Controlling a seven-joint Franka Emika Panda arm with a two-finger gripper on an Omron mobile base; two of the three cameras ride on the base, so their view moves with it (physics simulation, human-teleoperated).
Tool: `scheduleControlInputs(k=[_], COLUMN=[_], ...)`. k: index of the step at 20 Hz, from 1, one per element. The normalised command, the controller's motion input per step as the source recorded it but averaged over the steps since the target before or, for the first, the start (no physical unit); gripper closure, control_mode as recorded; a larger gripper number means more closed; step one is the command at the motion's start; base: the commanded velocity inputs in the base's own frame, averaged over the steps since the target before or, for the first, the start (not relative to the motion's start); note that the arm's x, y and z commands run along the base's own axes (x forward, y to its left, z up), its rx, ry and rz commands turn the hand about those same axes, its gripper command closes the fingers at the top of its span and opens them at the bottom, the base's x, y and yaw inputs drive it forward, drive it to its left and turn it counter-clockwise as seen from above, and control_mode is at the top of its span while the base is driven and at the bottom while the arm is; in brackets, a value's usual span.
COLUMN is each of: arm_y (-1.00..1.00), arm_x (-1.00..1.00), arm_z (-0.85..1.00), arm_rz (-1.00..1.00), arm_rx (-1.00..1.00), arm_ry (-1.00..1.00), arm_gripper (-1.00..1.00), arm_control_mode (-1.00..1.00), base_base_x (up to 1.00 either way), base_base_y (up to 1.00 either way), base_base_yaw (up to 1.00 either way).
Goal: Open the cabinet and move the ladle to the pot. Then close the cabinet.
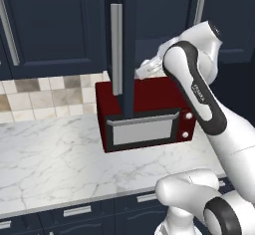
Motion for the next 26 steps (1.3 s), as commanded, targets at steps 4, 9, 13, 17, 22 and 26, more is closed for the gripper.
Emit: scheduleControlInputs(k=[4,9,13,17,22,26], arm_y=[0.0,-0.13,-0.61,-0.83,-0.62,-0.06], arm_x=[-1.0,-1.0,-0.92,-0.46,-0.24,-0.6], arm_z=[0.07,0.09,0.24,0.25,0.2,0.0], arm_rz=[-0.04,-0.11,-0.23,-0.25,-0.24,-0.19], arm_rx=[-0.01,-0.04,-0.04,0.0,0.0,0.0], arm_ry=[-0.01,0.0,0.03,0.1,0.13,0.1], arm_gripper=[1.0,1.0,1.0,1.0,1.0,1.0], arm_control_mode=[-1.0,-1.0,-1.0,-1.0,-1.0,-1.0], base_base_x=[0.0,0.0,0.0,0.0,0.0,0.0], base_base_y=[0.0,0.0,0.0,0.0,0.0,0.0], base_base_yaw=[0.0,0.0,0.0,0.0,0.0,0.0])
